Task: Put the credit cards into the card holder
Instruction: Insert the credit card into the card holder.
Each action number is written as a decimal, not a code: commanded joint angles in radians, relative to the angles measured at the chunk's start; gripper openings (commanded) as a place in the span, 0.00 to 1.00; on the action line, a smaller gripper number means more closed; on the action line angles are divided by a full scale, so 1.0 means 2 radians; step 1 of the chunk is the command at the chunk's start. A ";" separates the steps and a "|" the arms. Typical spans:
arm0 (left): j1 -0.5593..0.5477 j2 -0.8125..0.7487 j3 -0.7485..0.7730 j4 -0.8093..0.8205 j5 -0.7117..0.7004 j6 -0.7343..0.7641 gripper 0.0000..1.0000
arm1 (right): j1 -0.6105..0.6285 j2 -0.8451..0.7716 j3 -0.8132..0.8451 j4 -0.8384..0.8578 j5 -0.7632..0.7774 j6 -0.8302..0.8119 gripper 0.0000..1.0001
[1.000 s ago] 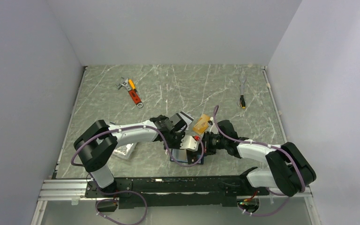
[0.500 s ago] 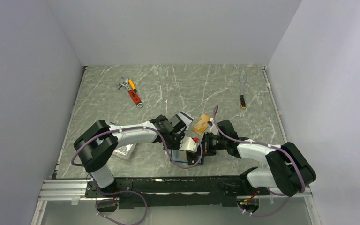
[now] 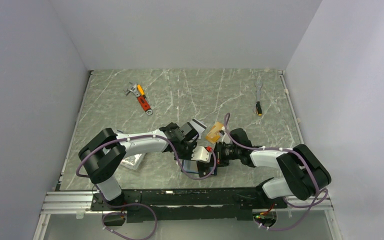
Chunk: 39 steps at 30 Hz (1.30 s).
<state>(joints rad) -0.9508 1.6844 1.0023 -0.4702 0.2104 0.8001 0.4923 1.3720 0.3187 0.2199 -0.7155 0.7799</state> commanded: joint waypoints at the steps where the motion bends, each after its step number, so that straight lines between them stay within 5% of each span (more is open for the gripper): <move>1: -0.005 -0.002 -0.006 0.002 -0.005 0.008 0.04 | 0.001 0.019 0.006 0.029 0.003 -0.003 0.00; 19: -0.008 -0.005 -0.012 -0.012 0.005 0.014 0.03 | -0.009 0.036 -0.010 0.083 0.082 0.033 0.00; 39: -0.010 0.002 -0.001 -0.023 -0.001 0.018 0.02 | 0.002 0.076 -0.012 0.113 0.069 0.040 0.00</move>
<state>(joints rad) -0.9600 1.6840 1.0004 -0.4767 0.2001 0.8265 0.4805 1.5085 0.3088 0.4713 -0.6479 0.9012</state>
